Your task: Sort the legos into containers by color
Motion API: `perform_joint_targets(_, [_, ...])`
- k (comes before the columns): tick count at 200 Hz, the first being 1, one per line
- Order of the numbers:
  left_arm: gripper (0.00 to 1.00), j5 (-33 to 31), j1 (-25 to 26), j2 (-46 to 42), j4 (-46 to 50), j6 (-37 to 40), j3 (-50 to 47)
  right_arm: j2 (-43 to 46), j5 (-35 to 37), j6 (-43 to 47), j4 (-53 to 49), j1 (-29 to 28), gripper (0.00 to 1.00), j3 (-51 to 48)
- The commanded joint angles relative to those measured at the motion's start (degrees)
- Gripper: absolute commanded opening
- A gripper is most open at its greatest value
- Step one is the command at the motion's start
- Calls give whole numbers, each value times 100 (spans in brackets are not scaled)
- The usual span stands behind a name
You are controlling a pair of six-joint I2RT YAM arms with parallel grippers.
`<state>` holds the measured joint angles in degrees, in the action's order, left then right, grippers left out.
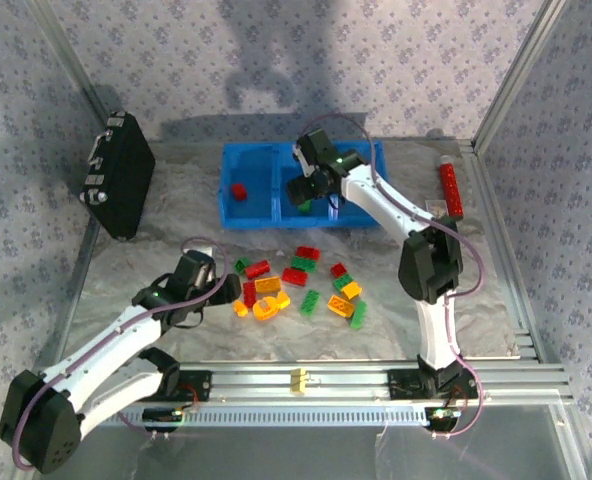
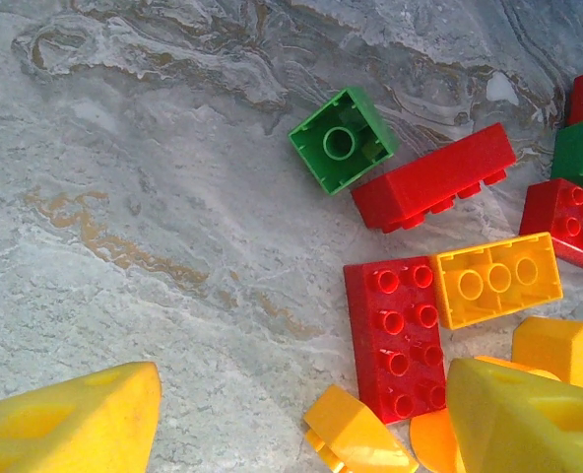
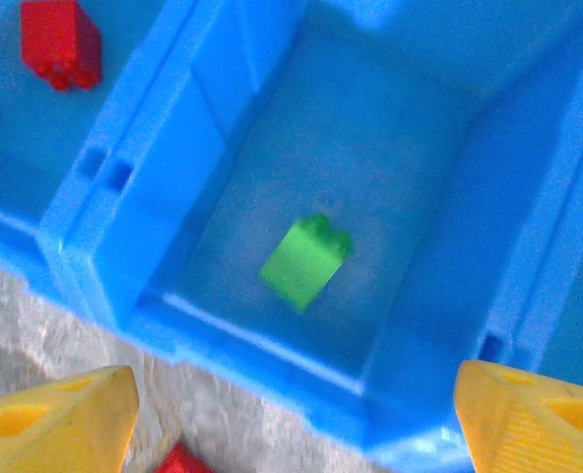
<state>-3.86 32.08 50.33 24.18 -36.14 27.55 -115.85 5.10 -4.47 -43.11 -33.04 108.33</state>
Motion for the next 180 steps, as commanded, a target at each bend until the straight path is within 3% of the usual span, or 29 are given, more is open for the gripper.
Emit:
perform_joint_targets(1, [76,25,77,15,-24,-44,66,781,-85,-40,114,-40,84,-566])
perform_joint_targets(67, [76,-31,348,404,-195,26,199,2598,-215,-388,499,-253,74,-3020])
perform_joint_targets(106, [76,-135,757,672,-250,236,453,3466,-264,-674,609,-352,70,-4294])
perform_joint_targets(142, [76,-330,1251,1164,-121,414,882,3900,-441,-700,699,-511,69,-4916])
perform_joint_targets(180, [76,-368,1316,1202,-93,159,865,4104,-1108,14,763,-1184,72,-5073])
